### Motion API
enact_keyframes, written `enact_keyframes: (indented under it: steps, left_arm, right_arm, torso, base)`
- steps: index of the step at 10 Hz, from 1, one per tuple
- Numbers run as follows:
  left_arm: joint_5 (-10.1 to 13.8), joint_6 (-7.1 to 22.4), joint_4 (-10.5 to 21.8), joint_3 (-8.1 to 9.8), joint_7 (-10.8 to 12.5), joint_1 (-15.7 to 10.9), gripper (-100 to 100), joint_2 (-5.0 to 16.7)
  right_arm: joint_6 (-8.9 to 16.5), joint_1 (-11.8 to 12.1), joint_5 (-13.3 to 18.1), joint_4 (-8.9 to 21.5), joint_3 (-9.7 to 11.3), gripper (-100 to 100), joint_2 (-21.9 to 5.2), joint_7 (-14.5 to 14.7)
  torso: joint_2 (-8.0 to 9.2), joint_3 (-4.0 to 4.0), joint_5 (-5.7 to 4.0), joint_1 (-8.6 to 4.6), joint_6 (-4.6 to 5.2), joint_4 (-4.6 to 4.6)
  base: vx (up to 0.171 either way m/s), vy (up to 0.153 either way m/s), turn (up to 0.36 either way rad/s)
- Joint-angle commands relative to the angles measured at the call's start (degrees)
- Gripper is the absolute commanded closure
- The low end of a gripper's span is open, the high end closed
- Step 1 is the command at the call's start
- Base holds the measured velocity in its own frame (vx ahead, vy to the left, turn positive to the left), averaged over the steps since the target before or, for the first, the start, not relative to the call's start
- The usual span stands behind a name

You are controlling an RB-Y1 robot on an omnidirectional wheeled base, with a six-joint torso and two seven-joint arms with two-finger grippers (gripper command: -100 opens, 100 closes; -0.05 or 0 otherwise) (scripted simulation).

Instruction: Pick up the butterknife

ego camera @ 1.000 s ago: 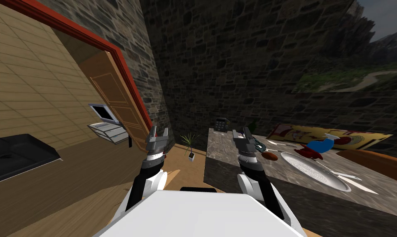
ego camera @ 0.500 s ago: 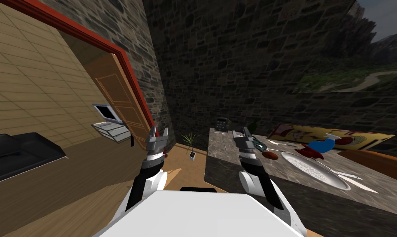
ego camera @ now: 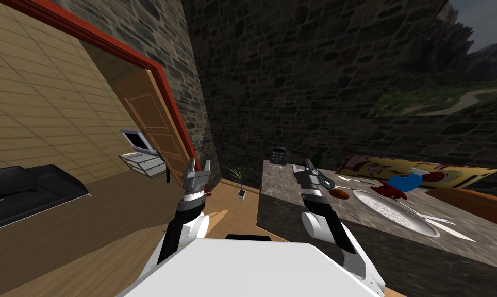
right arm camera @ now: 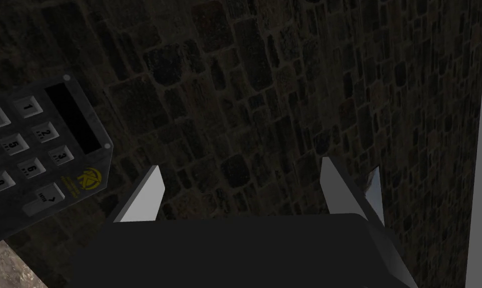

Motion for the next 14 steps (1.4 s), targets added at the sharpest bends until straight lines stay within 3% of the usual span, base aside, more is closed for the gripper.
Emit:
enact_keyframes:
  steps: [1, 4, 5, 6, 7, 8, 9, 10, 11, 12, 13, 14]
  left_arm:
    - [0.00, 0.00, 0.00, 0.00, 0.00, 0.00, 0, 0.00]
    - [0.00, 0.00, 0.00, 0.00, 0.00, 0.00, 0, 0.00]
    - [0.00, 0.00, 0.00, 0.00, 0.00, 0.00, 0, 0.00]
    - [0.00, 0.00, 0.00, 0.00, 0.00, 0.00, 0, 0.00]
    - [0.00, 0.00, 0.00, 0.00, 0.00, 0.00, 0, 0.00]
    - [0.00, 0.00, 0.00, 0.00, 0.00, 0.00, 0, 0.00]
    - [0.00, 0.00, 0.00, 0.00, 0.00, 0.00, 0, 0.00]
    - [0.00, 0.00, 0.00, 0.00, 0.00, 0.00, 0, 0.00]
    - [0.00, 0.00, 0.00, 0.00, 0.00, 0.00, 0, 0.00]
    - [0.00, 0.00, 0.00, 0.00, 0.00, 0.00, 0, 0.00]
    - [0.00, 0.00, 0.00, 0.00, 0.00, 0.00, 0, 0.00]
    - [0.00, 0.00, 0.00, 0.00, 0.00, 0.00, 0, 0.00]
  right_arm:
    - [2.07, -0.33, -0.69, 0.27, -0.71, -100, -0.04, -1.14]
    - [6.86, -2.10, -3.51, 2.13, -3.72, -100, -0.13, -5.22]
    - [7.86, -2.10, -3.51, 2.13, -3.72, -100, -0.13, -5.22]
    - [10.08, -3.03, -4.94, 3.17, -5.29, -100, -0.13, -7.33]
    - [10.87, -3.03, -4.94, 3.17, -5.29, -100, -0.13, -7.33]
    - [12.84, -3.98, -6.37, 4.28, -6.91, -100, -0.11, -9.47]
    - [13.93, -3.98, -6.37, 4.28, -6.91, -100, -0.11, -9.47]
    - [16.15, -4.94, -7.79, 5.45, -8.56, -100, -0.10, -11.63]
    - [17.03, -4.94, -7.79, 5.45, -8.56, -100, -0.10, -11.63]
    - [18.98, -5.92, -9.20, 6.71, -10.23, -100, -0.11, -13.80]
    - [20.16, -5.92, -9.20, 6.71, -10.23, -100, -0.11, -13.80]
    - [22.03, -6.92, -10.57, 8.03, -11.93, -100, -0.15, -15.96]
  torso:
    - [0.00, 0.00, 0.00, 0.00, 0.00, 0.00]
    - [-0.04, -0.02, 0.00, -0.04, 0.00, -0.01]
    - [-0.02, -0.01, 0.00, -0.03, 0.00, 0.00]
    - [-0.02, -0.01, -0.01, -0.04, 0.01, 0.00]
    - [-0.01, 0.00, 0.00, 0.00, 0.00, 0.00]
    - [-0.02, -0.01, 0.00, -0.01, 0.01, 0.00]
    - [-0.02, -0.01, 0.00, -0.01, 0.00, 0.00]
    - [-0.03, -0.02, 0.00, -0.01, 0.01, 0.00]
    - [-0.03, -0.02, 0.00, 0.00, 0.00, -0.01]
    - [-0.04, -0.02, 0.00, -0.02, 0.01, -0.01]
    - [-0.06, -0.03, 0.00, -0.03, 0.00, -0.01]
    - [-0.08, -0.04, 0.00, -0.03, 0.01, -0.02]
  base:
    - [-0.023, 0.025, 0.011]
    - [-0.018, 0.023, 0.024]
    - [-0.021, 0.022, 0.013]
    - [-0.025, 0.032, 0.035]
    - [-0.019, 0.026, 0.012]
    - [-0.020, 0.028, 0.028]
    - [-0.015, 0.027, 0.018]
    - [-0.019, 0.034, 0.042]
    - [-0.015, 0.026, 0.013]
    - [-0.010, 0.025, 0.037]
    - [-0.005, 0.023, 0.017]
    - [-0.005, 0.036, 0.036]
